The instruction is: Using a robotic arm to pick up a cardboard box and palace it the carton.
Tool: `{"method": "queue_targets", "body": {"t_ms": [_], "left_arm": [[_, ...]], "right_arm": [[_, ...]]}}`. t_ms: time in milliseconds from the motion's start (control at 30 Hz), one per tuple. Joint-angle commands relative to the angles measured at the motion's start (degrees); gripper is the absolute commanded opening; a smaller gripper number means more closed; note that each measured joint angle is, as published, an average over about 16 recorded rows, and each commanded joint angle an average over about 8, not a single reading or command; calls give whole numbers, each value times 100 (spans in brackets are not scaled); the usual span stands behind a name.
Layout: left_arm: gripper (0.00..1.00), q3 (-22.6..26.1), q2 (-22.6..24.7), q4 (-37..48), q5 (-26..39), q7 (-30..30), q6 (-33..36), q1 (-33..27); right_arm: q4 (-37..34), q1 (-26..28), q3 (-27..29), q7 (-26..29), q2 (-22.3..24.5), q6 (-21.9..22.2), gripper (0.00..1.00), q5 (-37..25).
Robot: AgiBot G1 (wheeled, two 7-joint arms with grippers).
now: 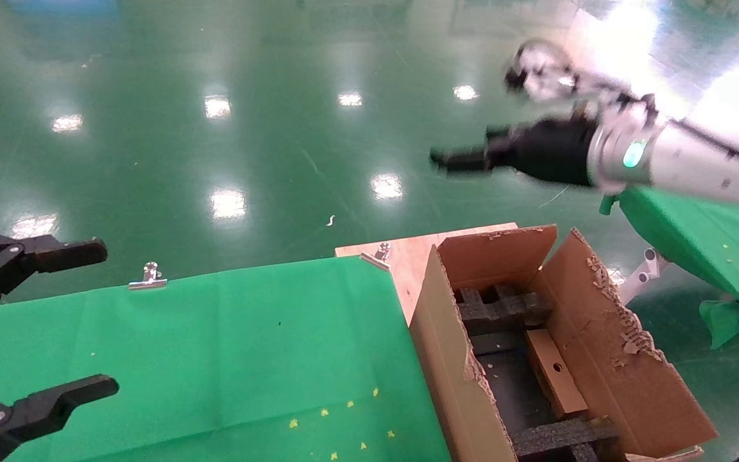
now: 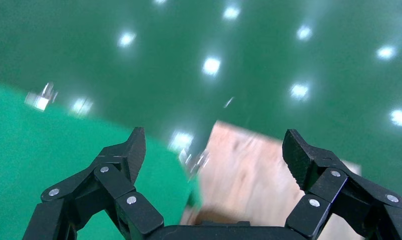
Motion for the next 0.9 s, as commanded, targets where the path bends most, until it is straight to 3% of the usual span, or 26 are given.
{"method": "queue_targets", "body": {"t_ms": [33, 900], "left_arm": [[100, 0, 0, 0, 0, 0, 0, 0], [100, 1, 0, 0, 0, 0, 0, 0]], "right_arm": [[-17, -135, 196, -263, -21, -166, 100, 199], [-250, -1991, 2894, -3874, -314, -2439, 100, 2926]]}}
